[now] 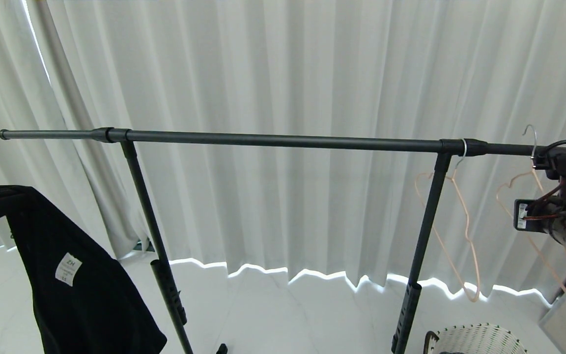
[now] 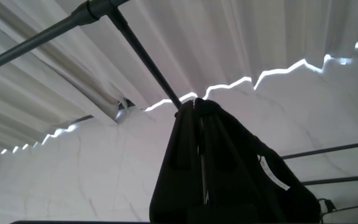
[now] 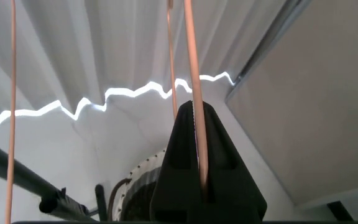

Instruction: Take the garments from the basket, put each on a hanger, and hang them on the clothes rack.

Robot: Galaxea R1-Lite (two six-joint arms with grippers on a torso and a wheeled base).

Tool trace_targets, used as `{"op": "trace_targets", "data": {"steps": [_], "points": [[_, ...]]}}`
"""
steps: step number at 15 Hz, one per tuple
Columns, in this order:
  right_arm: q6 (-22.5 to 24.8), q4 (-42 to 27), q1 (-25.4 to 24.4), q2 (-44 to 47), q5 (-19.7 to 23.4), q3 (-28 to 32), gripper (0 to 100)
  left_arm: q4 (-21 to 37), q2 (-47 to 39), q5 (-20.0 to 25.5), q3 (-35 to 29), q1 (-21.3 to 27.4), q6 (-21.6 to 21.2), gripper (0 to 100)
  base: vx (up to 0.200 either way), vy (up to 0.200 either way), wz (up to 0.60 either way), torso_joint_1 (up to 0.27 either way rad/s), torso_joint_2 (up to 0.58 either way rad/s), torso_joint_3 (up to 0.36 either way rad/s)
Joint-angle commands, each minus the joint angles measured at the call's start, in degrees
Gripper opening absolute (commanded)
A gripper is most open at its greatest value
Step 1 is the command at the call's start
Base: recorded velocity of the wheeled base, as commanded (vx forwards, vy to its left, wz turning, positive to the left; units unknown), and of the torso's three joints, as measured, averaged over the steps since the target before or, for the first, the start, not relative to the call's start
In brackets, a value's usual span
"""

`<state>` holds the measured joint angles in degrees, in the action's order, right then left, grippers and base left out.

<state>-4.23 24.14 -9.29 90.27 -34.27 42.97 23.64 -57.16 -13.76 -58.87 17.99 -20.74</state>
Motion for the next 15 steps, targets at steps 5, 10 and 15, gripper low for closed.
{"op": "trace_targets", "data": {"steps": [5,10,15], "points": [[0.71,0.3,-0.03,-10.73,3.77,-6.5,0,-8.43,1.18,-0.04,6.66,0.02,-0.53,0,0.0,0.0,0.0,0.0,0.0,0.0],[5.55,0.21,-0.03,-19.87,7.64,-11.24,0,-9.05,1.35,-0.12,7.19,-0.15,-0.62,0,0.0,0.0,0.0,0.0,0.0,0.0],[8.01,-0.06,-0.03,-26.99,9.92,-16.34,0,-9.05,1.44,-0.12,7.54,-0.15,-0.62,0,-0.2,0.0,0.0,0.002,0.0,0.002]]}}
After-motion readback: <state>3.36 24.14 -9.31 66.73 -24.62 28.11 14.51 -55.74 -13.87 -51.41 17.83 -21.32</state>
